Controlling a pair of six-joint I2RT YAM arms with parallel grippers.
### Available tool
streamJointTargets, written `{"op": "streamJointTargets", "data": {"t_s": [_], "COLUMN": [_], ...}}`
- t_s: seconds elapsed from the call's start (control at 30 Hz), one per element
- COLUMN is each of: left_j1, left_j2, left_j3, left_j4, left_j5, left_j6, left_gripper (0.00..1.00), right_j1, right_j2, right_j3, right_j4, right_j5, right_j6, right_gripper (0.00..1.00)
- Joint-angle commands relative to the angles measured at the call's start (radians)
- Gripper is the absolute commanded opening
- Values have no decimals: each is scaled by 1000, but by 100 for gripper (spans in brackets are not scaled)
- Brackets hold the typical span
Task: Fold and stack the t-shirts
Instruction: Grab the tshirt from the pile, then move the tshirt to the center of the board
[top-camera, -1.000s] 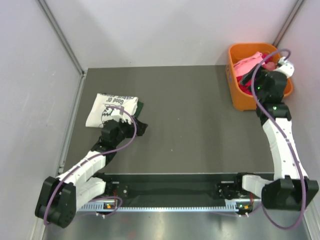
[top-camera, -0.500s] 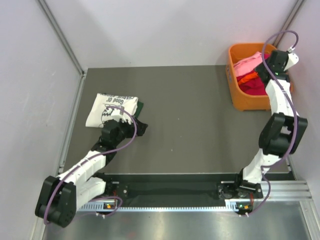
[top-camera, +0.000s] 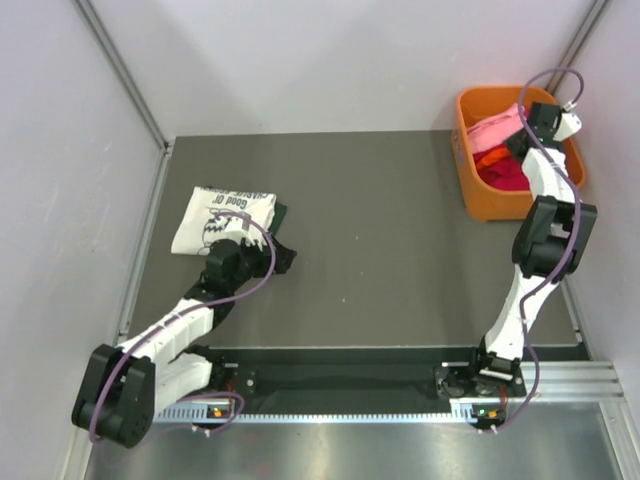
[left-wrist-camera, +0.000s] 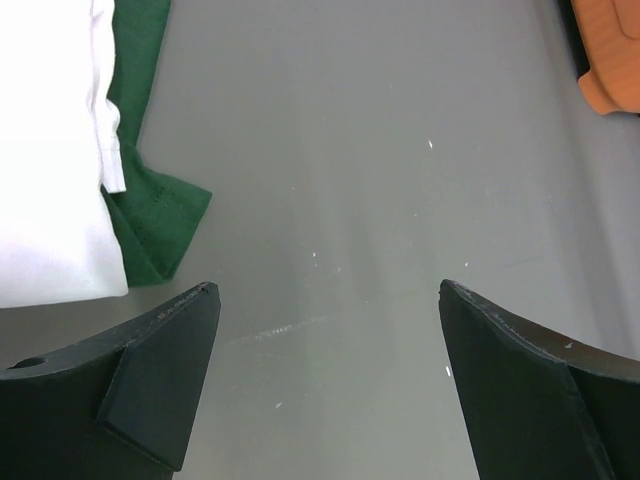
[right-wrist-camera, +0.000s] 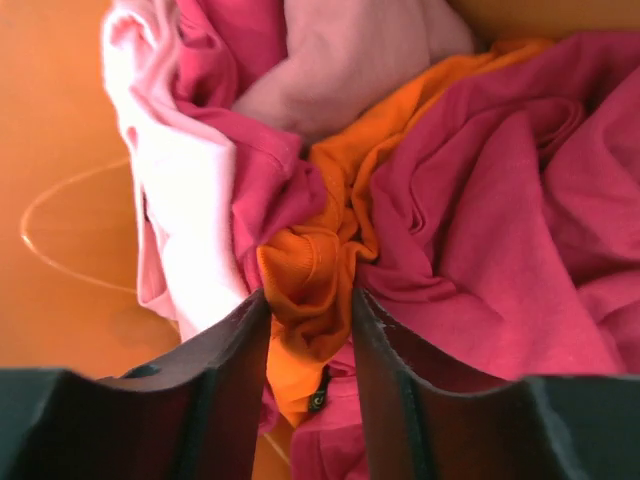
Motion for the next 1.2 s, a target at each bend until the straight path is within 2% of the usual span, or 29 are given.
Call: {"op": "streamJointTargets", "data": {"t_s": [0.0,0.03,0.07,0.2,0.47,0.53,0.67,0.73,0.83,0.87,0.97,1.03,1.13,1.17], "left_j1": [3,3,3,3,4,3,3,3,3,3,3,3,3,3], "left_j2": [-13,-21,-30,-38,-48,-51,-55,-55,-55,-53,-55,-56,-59,-58], "left_j3": [22,19,18,15,9,9,9,9,10,10,9,7,4,4], "left_j4": [43,45,45,45,45,45,45,45,43,43,42,43,49,48], "left_j5": [-5,-8,-11,-18,-19,-21,-19,-18,-18,-16,-13,-15,-13,-15], "left_j6": [6,8,9,14,15,17,17,17,17,17,20,23,26,26], "left_gripper": [95,95,95,96,95,95,95,95,95,95,95,95,95,95], "right_j1": [-13,-13,-13,-1,22,24,30,33,35,35,35,48,100,158], "right_j2": [2,-1,-21,-159,-456,-495,-524,-567,-614,-645,-667,-670,-710,-742], "right_j3": [49,49,39,-70,-103,-34,259,275,192,98,-44,-73,-116,-118], "right_j4": [68,69,66,123,85,47,-107,-118,-104,-89,-63,-85,-92,-92], "right_j5": [-2,-2,1,43,106,79,-37,-77,-84,-87,-128,-214,-220,-219], "right_j6": [32,32,29,9,-15,-30,-50,-51,-37,-31,-9,-21,-73,-93], "right_gripper": [29,20,0,0,0,0,0,0,0,0,0,0,0,0]}}
